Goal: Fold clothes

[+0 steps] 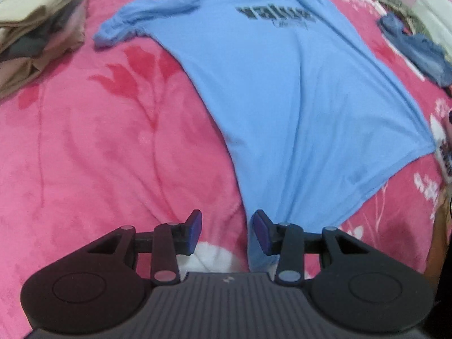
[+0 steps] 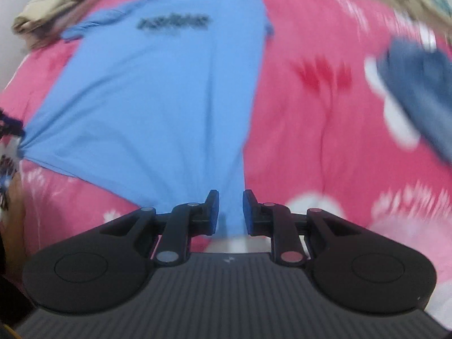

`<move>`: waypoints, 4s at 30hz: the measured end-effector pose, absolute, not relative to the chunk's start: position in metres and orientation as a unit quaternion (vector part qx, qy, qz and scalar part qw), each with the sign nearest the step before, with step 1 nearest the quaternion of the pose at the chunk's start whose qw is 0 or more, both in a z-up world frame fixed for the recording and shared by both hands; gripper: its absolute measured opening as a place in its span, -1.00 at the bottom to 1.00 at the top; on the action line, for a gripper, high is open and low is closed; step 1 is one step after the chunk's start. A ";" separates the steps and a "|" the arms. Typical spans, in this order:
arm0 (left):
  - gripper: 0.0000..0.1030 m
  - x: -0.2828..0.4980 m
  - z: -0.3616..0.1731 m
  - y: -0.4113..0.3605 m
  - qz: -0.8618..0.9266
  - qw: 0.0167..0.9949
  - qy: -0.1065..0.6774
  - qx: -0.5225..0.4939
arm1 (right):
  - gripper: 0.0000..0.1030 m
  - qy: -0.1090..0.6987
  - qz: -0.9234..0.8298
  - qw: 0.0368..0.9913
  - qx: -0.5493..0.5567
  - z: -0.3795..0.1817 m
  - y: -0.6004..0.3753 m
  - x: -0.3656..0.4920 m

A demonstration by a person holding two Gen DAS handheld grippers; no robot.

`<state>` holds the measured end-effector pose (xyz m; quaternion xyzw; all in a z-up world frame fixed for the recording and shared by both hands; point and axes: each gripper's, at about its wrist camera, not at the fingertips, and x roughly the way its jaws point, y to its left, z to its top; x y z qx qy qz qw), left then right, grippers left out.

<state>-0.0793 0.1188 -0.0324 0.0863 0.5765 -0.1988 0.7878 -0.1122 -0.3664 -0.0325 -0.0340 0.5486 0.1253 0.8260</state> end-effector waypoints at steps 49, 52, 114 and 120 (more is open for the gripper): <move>-0.19 -0.108 0.001 0.106 -0.226 0.817 0.515 0.130 | -0.55 0.486 0.204 0.843 -0.109 -0.021 -0.320 -0.119; -0.28 -0.118 -0.005 0.059 -0.328 0.790 0.493 0.161 | -0.57 0.481 0.268 0.822 -0.145 -0.041 -0.271 -0.116; -0.24 -0.021 0.004 0.032 -0.366 0.730 0.521 0.247 | -0.71 0.491 0.354 0.794 -0.059 -0.011 -0.307 -0.052; -0.19 0.027 0.007 -0.035 -0.406 0.757 0.460 0.226 | -0.70 0.463 0.212 0.860 0.020 -0.007 -0.371 0.003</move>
